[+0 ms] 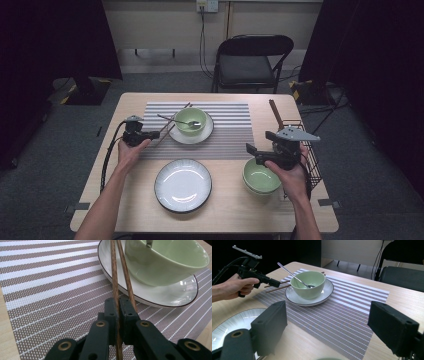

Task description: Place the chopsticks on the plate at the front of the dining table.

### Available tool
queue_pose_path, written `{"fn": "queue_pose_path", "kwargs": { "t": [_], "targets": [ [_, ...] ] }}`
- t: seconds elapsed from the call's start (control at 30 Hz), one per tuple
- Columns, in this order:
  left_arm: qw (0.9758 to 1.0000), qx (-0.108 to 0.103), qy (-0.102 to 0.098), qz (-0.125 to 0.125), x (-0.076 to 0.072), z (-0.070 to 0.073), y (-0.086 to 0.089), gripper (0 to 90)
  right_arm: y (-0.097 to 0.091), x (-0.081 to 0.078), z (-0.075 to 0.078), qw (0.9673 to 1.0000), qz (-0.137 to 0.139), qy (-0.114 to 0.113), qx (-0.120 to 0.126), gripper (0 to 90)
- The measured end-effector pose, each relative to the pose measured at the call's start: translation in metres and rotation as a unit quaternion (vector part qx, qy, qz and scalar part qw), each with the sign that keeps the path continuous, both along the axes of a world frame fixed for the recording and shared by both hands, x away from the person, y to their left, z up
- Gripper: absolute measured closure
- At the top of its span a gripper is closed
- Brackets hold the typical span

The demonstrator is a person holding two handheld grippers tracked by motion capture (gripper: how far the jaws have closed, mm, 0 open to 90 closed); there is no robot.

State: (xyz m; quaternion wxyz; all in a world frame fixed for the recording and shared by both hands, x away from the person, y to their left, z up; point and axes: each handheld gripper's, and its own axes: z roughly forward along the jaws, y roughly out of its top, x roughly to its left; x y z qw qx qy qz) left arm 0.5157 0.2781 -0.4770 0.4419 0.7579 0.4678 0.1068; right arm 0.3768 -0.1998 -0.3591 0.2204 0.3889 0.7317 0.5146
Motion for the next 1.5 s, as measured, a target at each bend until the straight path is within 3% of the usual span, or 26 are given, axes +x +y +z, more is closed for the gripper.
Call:
{"fn": "queue_pose_path", "kwargs": {
  "t": [0.6,0.67,0.9,1.17,1.3,1.5],
  "targets": [
    [1.0000,0.002,0.002,0.001,0.000,-0.002,-0.005,83.7,-0.001,0.000,0.000,1.0000,-0.002,0.000,0.002,15.1],
    [0.9999,0.011,0.000,0.005,-0.001,-0.002,-0.006,82.3,-0.001,0.000,0.000,1.0000,-0.002,0.000,0.002,15.2],
    [1.0000,-0.004,-0.005,0.004,-0.002,0.003,-0.002,78.9,-0.001,-0.001,0.000,1.0000,-0.002,-0.001,0.001,15.2],
    [0.9999,-0.007,-0.008,0.006,-0.006,0.007,0.005,74.5,0.001,0.000,0.000,1.0000,-0.003,0.001,0.000,15.2],
    [0.9999,-0.010,-0.006,0.001,-0.010,0.010,0.008,71.4,0.002,0.000,-0.001,1.0000,0.000,0.002,0.000,15.2],
    [0.9997,-0.012,-0.019,-0.012,-0.019,0.020,0.007,67.6,0.004,0.000,-0.003,1.0000,0.002,0.003,-0.003,15.2]
  ]
}}
